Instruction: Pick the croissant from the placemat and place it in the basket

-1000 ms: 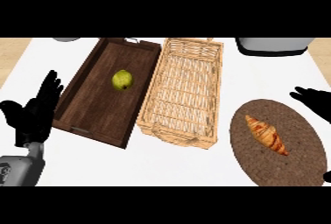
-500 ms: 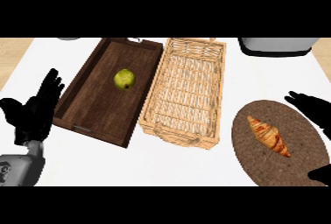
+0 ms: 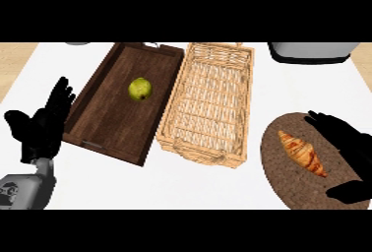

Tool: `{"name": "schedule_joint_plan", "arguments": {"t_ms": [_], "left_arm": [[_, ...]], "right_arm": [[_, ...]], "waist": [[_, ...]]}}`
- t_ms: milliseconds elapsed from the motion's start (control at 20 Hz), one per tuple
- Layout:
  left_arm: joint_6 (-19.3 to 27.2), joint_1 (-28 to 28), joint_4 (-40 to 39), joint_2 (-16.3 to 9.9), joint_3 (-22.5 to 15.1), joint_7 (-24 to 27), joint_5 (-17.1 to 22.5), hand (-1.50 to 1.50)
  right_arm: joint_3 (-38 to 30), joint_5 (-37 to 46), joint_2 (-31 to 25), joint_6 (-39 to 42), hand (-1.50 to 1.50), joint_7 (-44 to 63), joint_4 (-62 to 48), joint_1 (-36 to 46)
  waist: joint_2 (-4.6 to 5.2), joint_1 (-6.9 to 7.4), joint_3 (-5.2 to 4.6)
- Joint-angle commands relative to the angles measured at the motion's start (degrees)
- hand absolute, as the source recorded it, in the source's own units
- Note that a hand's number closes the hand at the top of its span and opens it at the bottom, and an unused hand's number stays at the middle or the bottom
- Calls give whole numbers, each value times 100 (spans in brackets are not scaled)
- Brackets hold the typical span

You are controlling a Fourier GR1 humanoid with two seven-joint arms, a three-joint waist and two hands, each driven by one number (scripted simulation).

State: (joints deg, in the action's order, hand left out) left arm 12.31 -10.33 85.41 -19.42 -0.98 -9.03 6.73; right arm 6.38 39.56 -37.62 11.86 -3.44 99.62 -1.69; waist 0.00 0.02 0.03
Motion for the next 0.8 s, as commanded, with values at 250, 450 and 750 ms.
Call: {"name": "schedule_joint_plan", "arguments": {"t_ms": [250,450,750], "left_arm": [[-382,118,134,18,410,-30,0,0],[-345,-112,-94,320,260,-15,-340,0],[-386,159,51,466,450,162,-525,0]], "right_arm": [[-293,673,472,-751,-150,-1150,-695,-210],[-493,636,688,-451,-150,-1343,-952,70],[-598,957,1006,-363,-150,-1401,-865,-54]], "waist": [[-5,-11,-2],[0,-11,-3],[-3,-9,-3]]}}
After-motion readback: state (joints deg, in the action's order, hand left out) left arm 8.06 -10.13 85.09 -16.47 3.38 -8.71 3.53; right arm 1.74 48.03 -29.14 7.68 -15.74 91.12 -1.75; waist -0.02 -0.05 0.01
